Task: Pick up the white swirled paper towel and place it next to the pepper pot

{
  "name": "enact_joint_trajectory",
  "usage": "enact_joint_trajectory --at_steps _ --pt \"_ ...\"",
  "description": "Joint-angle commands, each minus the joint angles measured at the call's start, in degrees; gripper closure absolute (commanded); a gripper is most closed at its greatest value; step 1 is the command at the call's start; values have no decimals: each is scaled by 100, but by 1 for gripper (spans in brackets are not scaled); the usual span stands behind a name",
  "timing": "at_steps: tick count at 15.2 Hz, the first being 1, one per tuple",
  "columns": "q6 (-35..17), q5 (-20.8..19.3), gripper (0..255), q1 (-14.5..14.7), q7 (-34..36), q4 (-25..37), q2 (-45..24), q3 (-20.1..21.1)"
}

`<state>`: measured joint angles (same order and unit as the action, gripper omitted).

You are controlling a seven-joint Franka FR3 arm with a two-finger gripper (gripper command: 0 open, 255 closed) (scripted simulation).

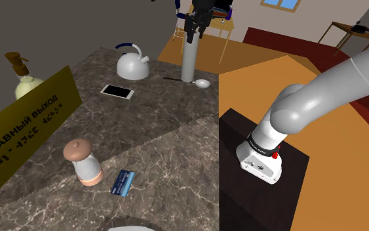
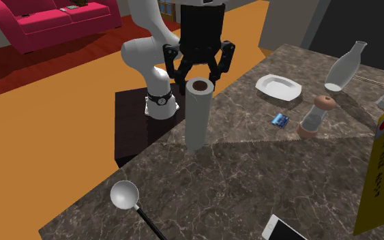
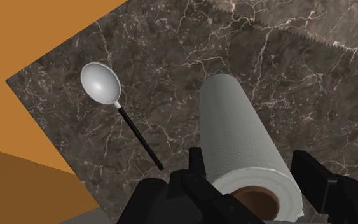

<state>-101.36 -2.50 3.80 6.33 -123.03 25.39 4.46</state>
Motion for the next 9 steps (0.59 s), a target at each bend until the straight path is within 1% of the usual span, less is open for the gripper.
enact_joint_trajectory --at_steps 1,9 --pt "166 3 255 2 -3 162 2 3" --pt "771 -2 255 -8 -35 885 -115 3"
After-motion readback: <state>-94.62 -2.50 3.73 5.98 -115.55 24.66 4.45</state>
